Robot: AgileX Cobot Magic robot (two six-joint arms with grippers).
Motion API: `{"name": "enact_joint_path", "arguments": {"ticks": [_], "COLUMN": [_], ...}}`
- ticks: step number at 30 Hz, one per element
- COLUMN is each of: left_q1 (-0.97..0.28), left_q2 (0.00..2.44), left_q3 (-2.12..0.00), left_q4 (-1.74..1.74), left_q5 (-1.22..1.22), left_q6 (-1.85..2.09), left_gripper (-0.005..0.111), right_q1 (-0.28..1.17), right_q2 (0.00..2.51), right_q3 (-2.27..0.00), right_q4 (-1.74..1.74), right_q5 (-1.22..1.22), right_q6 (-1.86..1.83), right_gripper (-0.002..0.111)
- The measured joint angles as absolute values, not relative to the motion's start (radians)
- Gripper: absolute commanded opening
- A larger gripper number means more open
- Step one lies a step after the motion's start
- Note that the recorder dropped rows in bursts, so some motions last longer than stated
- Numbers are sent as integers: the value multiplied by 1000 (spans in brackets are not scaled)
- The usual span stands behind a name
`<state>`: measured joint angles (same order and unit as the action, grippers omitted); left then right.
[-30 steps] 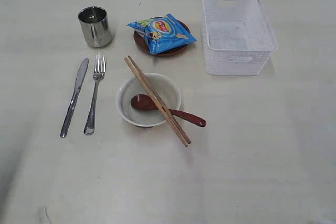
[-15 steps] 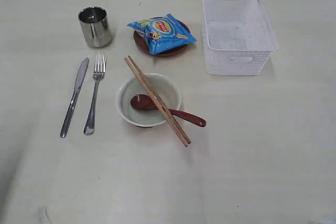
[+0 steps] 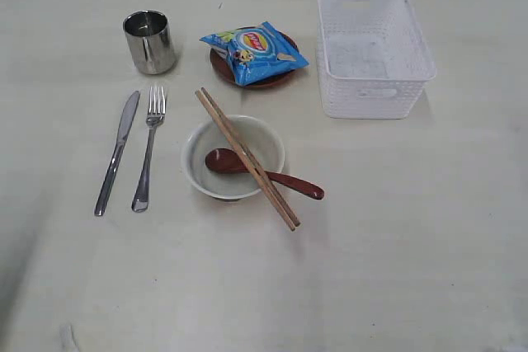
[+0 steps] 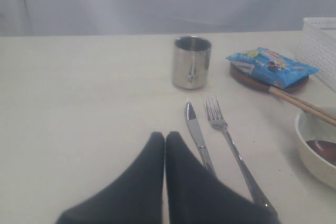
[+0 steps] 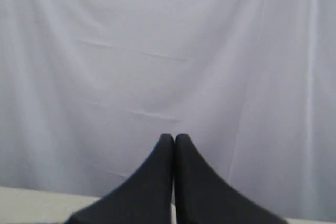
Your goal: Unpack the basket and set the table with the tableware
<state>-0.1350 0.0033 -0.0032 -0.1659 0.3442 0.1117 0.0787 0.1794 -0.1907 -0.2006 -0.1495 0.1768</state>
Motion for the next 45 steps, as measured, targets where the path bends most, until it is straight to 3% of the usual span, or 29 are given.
{"name": "enact_joint_path", "arguments": {"ticks": [6, 19, 45], "left_q1": [-135, -135, -135], "left_q2": [3, 3, 3], "left_q3": [-3, -3, -3], "left_q4": [-166, -166, -166], "left_q5": [344, 344, 344], "left_q6": [112, 112, 112], "left_gripper": [0, 0, 0], "right_q1": [78, 78, 78], "right_q2": [94, 7, 7], "right_q3": [-7, -4, -4], "right_q4": [-201, -155, -152], "right_q5": [-145, 339, 352], "right_q6": [134, 139, 141], "right_gripper": [0, 0, 0]}}
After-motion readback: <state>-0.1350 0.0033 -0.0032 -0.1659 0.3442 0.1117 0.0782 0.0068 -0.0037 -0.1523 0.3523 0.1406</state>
